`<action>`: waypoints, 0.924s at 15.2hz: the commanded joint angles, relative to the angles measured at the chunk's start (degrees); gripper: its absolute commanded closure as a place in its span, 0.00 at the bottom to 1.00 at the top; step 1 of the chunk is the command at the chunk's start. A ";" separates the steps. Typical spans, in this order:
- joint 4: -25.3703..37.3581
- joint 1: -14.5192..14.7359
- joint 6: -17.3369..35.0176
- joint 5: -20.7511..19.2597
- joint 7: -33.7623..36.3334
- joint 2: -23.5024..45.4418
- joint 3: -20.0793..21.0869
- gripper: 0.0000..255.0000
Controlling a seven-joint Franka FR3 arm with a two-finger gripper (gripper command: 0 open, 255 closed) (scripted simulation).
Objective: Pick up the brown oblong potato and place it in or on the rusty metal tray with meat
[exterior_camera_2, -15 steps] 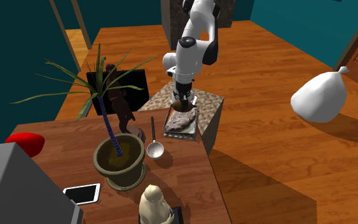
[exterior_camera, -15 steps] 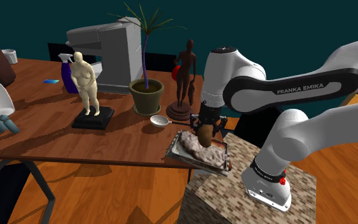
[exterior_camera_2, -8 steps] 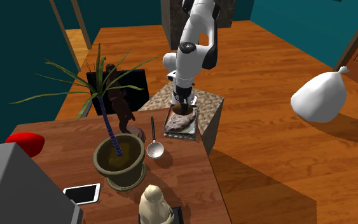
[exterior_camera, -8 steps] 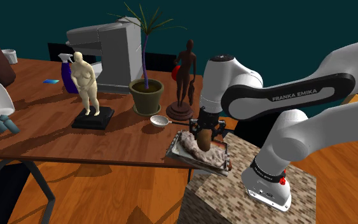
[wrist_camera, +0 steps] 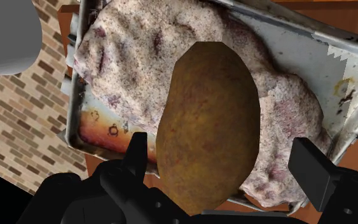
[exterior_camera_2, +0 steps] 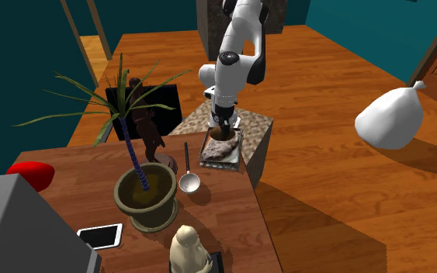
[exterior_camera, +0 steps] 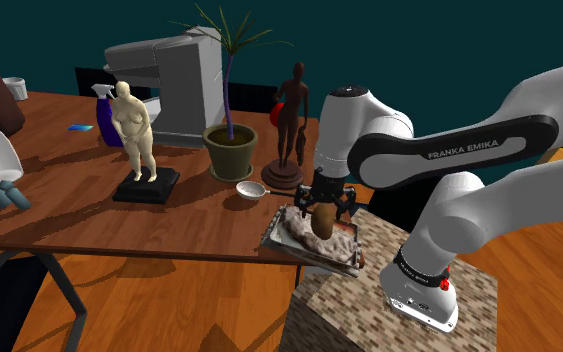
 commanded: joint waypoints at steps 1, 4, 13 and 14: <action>0.00 0.00 0.00 0.00 0.00 0.00 0.00 0.00; 2.97 -0.22 -4.64 -1.03 0.07 -1.73 -1.23 0.00; 5.85 -0.48 -8.52 -1.92 0.15 -2.78 -2.23 0.00; 5.85 -0.48 -8.52 -1.92 0.15 -2.78 -2.23 0.00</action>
